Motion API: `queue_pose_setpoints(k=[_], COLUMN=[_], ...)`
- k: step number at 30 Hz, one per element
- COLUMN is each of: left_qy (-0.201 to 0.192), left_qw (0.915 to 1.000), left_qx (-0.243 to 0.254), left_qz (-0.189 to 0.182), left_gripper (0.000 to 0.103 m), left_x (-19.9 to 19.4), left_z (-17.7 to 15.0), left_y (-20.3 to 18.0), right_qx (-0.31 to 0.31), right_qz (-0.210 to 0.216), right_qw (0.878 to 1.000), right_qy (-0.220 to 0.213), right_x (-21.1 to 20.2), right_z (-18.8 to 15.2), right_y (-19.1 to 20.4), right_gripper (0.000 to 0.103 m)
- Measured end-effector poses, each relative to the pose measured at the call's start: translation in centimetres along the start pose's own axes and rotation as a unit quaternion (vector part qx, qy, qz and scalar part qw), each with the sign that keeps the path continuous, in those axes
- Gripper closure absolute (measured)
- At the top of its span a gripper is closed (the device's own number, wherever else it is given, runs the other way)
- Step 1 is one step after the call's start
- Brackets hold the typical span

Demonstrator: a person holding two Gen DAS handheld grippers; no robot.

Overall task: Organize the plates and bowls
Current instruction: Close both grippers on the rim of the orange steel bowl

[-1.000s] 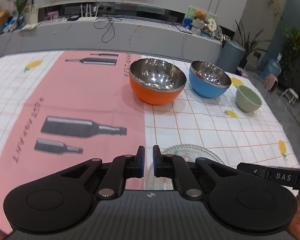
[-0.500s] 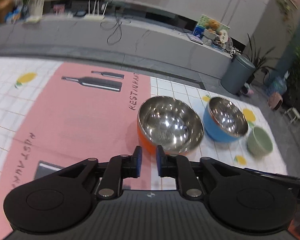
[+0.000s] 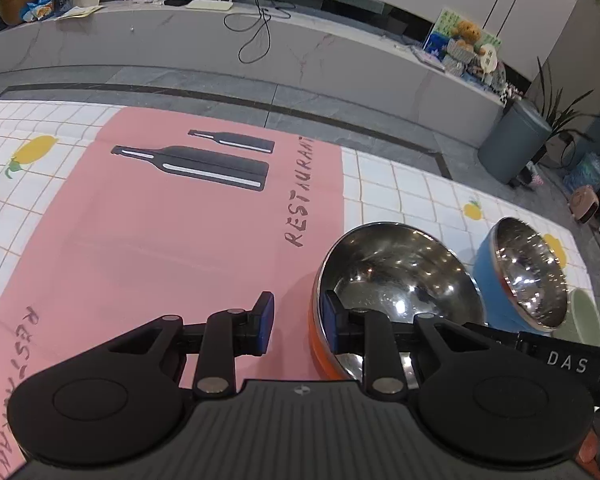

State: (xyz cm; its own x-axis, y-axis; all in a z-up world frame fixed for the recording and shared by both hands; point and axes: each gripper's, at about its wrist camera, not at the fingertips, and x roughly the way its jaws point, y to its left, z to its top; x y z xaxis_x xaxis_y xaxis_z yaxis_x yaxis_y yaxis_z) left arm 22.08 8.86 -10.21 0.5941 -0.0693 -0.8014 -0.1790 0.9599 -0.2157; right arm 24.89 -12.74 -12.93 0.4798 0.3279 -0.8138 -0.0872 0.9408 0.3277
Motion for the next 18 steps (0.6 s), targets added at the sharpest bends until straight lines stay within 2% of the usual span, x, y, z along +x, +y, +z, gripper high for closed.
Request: queue_pose_setpoints(k=[5, 7, 8, 9, 10, 14, 18], left_qy=[0.016, 0.019, 0.02, 0.022, 0.024, 0.022, 0.022], left_qw=[0.9999, 0.9998, 0.9997, 0.9996, 0.9996, 0.9997, 0.9997], left_qx=[-0.004, -0.008, -0.008, -0.007, -0.006, 0.008, 0.0], left_qz=[0.001, -0.007, -0.012, -0.015, -0.011, 0.005, 0.012], left_gripper=[0.074, 0.083, 0.086, 0.094, 0.095, 0.095, 0.095], left_x=[1.3, 1.4, 1.3, 1.3, 1.2, 0.1, -2.1], left_z=[-0.1, -0.1, -0.1, -0.1, 0.0, -0.5, -1.2], left_y=[-0.1, -0.1, -0.1, -0.3, -0.5, -1.3, -1.6], right_qx=[0.004, 0.008, 0.012, 0.015, 0.017, 0.002, 0.002], right_qz=[-0.003, 0.003, 0.007, 0.014, 0.023, 0.019, 0.026], right_qw=[1.0, 1.0, 1.0, 1.0, 0.999, 1.0, 1.0], right_qy=[0.013, 0.015, 0.015, 0.014, 0.015, 0.017, 0.012], right_x=[1.3, 1.6, 1.6, 1.6, 1.6, 1.3, -0.4], right_z=[0.3, 0.1, 0.1, 0.1, 0.1, -0.3, -1.2], right_y=[-0.2, -0.4, -0.5, -0.6, -0.6, 0.0, 0.0], right_gripper=[0.069, 0.073, 0.077, 0.08, 0.088, 0.091, 0.092])
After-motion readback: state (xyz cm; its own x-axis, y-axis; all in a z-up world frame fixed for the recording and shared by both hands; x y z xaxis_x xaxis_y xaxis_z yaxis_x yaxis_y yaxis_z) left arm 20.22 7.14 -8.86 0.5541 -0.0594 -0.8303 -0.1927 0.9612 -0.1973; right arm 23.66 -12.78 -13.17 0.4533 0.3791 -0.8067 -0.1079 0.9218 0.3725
